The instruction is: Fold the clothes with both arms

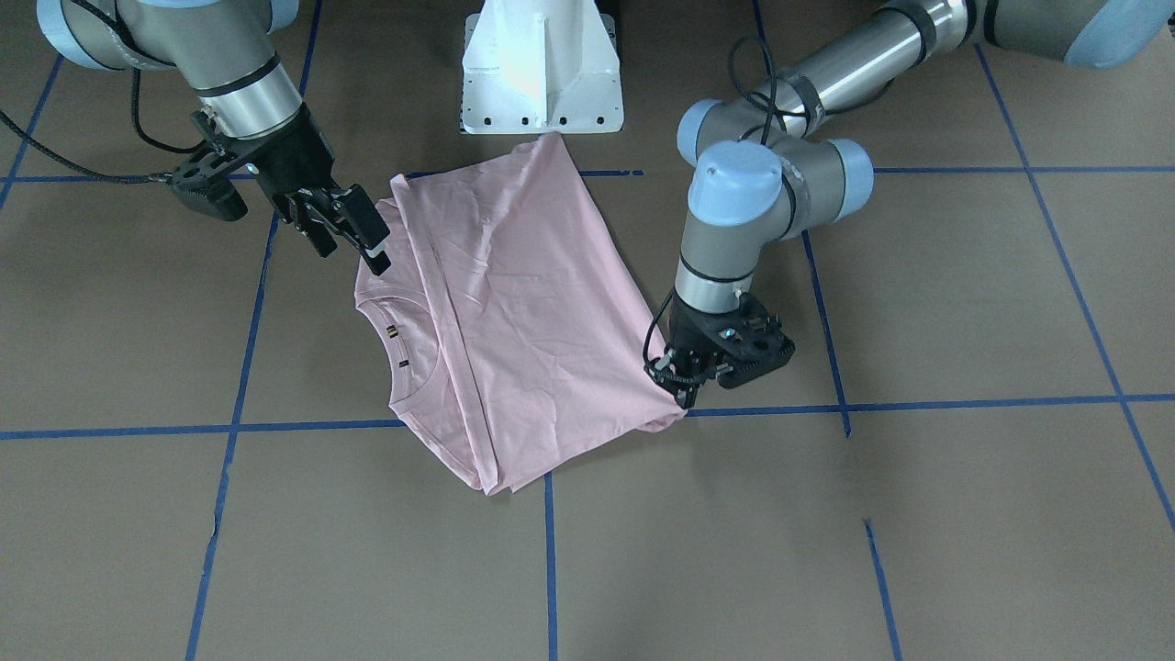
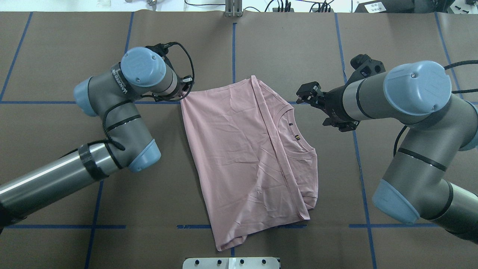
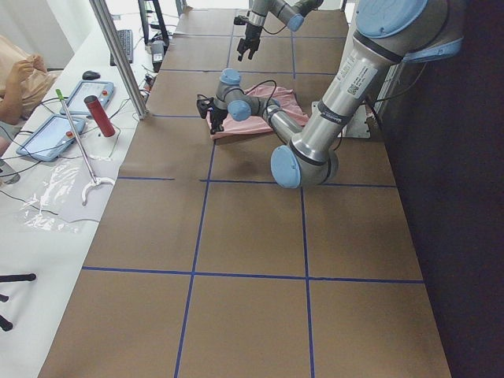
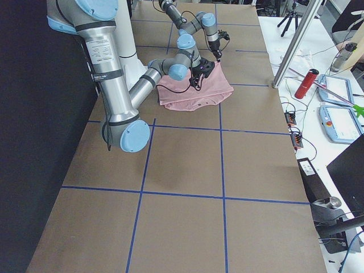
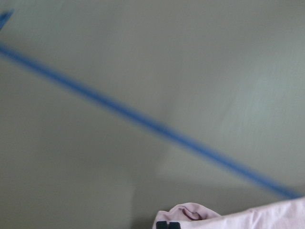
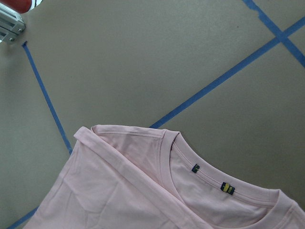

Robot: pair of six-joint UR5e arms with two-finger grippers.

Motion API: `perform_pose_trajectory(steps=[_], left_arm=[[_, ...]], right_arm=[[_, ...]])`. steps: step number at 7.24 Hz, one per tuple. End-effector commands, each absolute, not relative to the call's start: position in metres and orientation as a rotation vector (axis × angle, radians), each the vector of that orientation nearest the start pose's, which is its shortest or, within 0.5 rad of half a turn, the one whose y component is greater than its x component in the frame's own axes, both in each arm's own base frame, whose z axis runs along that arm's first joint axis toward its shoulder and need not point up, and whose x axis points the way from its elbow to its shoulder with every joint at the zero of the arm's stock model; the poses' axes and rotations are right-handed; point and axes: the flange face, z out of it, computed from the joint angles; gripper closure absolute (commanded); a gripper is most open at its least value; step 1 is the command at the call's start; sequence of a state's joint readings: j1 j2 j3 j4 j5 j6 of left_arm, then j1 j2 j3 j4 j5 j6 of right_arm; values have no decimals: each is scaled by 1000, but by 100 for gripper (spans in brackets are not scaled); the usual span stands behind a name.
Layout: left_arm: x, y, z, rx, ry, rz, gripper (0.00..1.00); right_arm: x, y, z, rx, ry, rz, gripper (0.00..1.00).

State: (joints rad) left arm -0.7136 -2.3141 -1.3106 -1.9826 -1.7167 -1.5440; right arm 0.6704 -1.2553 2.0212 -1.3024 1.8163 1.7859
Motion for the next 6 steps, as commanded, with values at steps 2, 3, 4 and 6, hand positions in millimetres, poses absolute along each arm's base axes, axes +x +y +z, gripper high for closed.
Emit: perform_pose_trajectory(steps=[2,3,4,6], left_arm=[[450,-714,284,386,927,-570,59],[436,-696,261,411,986,-563,35],[416,-656,262,401,1057,-592,35],[380,-592,282,355,1132,-588,35]], right_arm=[[-368,-426,259,11,-1072,667,0],[-383,-420,252,9,-1080,654,0],[-414,-405,240,45,-1081,637,0],[-473,-369,225,26,-1091,669,0]])
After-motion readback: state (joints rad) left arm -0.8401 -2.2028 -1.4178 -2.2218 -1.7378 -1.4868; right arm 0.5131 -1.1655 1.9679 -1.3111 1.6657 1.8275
